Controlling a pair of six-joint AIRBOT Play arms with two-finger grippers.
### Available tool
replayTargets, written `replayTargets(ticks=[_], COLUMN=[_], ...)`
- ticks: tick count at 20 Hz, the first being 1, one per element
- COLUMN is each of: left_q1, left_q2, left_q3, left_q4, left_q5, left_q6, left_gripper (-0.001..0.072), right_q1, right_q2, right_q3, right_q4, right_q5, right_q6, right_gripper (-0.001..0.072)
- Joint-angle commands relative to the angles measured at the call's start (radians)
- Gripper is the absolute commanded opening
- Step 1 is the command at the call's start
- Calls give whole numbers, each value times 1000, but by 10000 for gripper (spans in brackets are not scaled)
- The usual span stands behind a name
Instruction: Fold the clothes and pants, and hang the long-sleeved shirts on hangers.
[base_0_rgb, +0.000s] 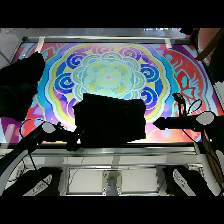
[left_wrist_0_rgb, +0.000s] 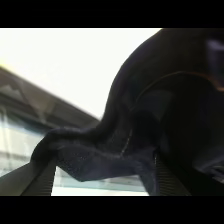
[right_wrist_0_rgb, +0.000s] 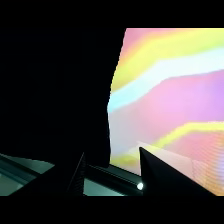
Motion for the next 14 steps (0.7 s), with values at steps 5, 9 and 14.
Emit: replayTargets(ticks=[5,9,14], left_q1=[32,79,131], left_q2=[20,82,164], left_q3=[4,4,4], left_q4=[-15,-14,-15], left_q5=[23,23,20], left_q6=[66,127,182], left_gripper=[472,15,21], right_q1=[-1,-1,-1], right_q2=[1,1,1], right_q3=[0,0,0], right_q4=[-2,-2,-3], right_q5=[0,0,34], right_q6=[0,0,0], right_gripper=[370,370,370])
